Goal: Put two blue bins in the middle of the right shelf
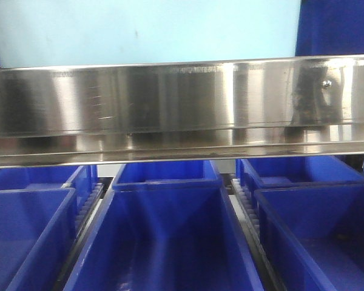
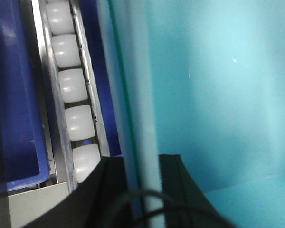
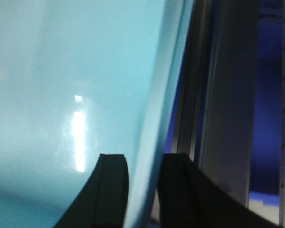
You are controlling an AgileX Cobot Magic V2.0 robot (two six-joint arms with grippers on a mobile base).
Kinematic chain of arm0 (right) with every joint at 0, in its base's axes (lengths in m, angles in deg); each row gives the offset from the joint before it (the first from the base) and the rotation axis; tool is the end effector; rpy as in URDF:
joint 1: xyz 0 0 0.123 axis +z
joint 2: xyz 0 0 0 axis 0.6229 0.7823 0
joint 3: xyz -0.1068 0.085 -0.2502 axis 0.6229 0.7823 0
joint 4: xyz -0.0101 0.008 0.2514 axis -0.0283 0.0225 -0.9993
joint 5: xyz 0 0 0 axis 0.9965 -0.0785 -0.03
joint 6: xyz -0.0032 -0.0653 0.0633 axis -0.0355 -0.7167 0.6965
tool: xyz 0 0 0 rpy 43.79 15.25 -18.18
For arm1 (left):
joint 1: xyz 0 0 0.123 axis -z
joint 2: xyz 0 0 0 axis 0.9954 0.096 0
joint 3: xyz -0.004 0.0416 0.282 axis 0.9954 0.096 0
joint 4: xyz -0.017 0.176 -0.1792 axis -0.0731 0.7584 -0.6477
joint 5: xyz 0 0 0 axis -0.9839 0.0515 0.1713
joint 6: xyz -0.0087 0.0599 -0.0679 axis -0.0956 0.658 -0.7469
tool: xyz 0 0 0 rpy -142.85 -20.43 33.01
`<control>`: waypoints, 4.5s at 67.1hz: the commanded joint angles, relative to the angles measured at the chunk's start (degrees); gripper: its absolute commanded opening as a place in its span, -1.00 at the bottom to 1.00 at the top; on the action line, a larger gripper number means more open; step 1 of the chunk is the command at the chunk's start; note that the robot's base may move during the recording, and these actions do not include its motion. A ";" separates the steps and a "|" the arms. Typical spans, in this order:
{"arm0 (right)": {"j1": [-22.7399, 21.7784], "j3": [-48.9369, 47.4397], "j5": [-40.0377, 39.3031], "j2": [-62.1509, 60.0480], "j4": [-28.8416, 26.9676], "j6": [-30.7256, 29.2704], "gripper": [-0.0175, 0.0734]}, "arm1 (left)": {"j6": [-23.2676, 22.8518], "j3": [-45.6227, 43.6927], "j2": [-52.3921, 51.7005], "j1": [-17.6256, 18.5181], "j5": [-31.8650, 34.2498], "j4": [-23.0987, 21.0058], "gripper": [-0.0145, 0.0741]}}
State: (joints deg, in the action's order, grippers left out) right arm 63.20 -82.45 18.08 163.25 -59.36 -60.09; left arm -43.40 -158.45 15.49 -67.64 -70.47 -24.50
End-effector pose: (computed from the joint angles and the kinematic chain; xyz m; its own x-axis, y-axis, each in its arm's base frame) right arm 0.3215 0.1529 0.3798 -0.8272 -0.1450 -0.5429 -0.2731 0.9481 0.1629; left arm 0.3120 -0.1113 0.3661 -0.8473 0.1596 -0.5066 0.2951 0.9345 -0.1991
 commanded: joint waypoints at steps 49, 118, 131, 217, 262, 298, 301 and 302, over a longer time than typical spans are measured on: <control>-0.28 -6.27 -18.15 -11.94 2.77 0.77 -0.95 | 0.38 -13.67 -9.12 0.18 4.74 -2.41 -0.92; -0.28 -6.27 -18.25 -11.36 2.77 0.77 -0.95 | 0.38 -13.65 -9.12 0.18 7.62 -2.41 -0.92; -0.28 -6.27 -18.25 -11.36 2.77 0.77 -0.95 | 0.38 -13.65 -9.12 0.18 7.62 -2.41 -0.92; -0.28 -6.27 -18.25 -11.36 2.77 0.77 -0.95 | 0.38 -13.65 -5.38 0.18 18.71 -2.29 -0.92; -0.28 -6.27 -18.25 -11.36 2.77 0.77 -0.95 | 0.38 -13.65 -5.40 0.18 20.54 -2.29 -0.92; -0.28 -6.27 -18.25 -11.36 2.77 0.77 -0.95 | 0.38 -13.65 -5.40 0.18 26.94 -2.29 -0.92; -0.28 -6.27 -18.25 -11.36 2.77 0.77 -0.95 | 0.38 -13.65 -5.40 0.18 27.91 -2.29 -0.92; -0.28 -6.27 -18.25 -11.36 2.77 0.77 -0.95 | 0.38 -13.65 -5.40 0.18 27.91 -2.29 -0.92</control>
State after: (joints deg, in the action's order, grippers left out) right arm 62.86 -87.68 2.38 152.94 -55.44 -58.61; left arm -42.86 -171.07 10.84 -67.51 -52.10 -26.08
